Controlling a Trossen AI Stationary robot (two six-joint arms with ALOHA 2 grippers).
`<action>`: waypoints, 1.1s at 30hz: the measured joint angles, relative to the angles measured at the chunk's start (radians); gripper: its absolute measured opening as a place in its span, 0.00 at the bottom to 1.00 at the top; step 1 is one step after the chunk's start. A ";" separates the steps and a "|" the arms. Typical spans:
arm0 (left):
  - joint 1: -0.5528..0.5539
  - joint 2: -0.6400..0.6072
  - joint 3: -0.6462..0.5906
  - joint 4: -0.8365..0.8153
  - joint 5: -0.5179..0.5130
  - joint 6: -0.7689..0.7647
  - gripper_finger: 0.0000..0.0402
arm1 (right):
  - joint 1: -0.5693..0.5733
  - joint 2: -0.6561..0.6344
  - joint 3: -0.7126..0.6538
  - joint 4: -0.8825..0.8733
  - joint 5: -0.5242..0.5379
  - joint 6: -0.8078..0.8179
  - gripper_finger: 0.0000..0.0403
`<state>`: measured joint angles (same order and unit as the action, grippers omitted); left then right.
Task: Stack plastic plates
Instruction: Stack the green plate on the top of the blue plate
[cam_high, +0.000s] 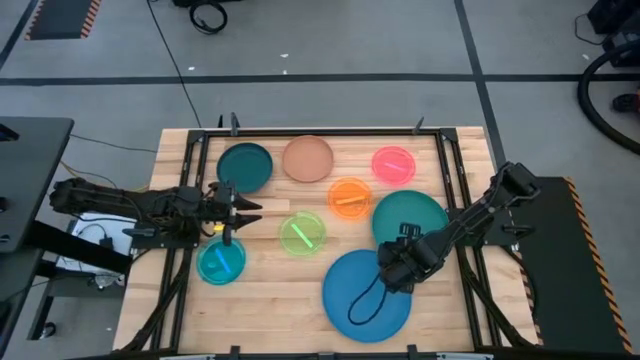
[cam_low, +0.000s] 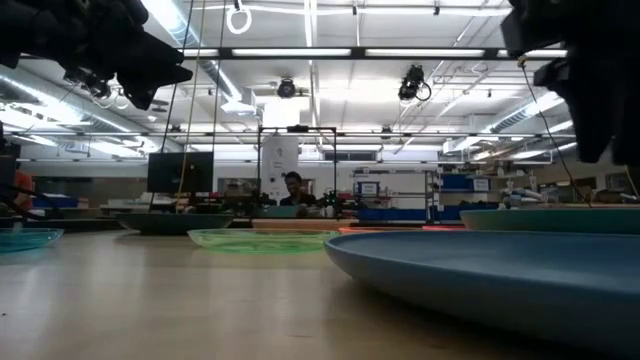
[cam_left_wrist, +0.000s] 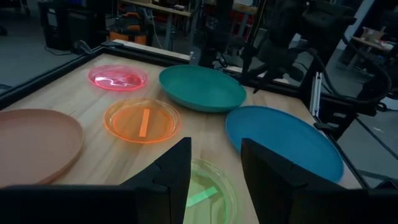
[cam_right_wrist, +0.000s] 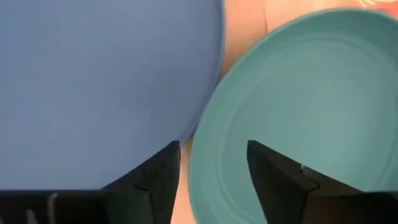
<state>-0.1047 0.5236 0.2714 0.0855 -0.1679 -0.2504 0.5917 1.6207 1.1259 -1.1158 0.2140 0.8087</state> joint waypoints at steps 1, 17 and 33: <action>0.000 0.000 0.000 0.000 0.000 0.000 0.36 | 0.013 0.000 0.000 -0.008 -0.003 0.004 0.50; 0.000 0.000 0.000 -0.006 0.000 -0.027 0.36 | 0.238 -0.003 -0.082 -0.028 0.023 0.095 0.41; -0.003 0.001 0.000 -0.018 0.051 -0.081 0.36 | 0.242 -0.003 -0.239 0.054 -0.005 0.109 0.41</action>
<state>-0.1073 0.5245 0.2714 0.0680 -0.1174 -0.3317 0.8333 1.6176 0.8870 -1.0616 0.2089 0.9180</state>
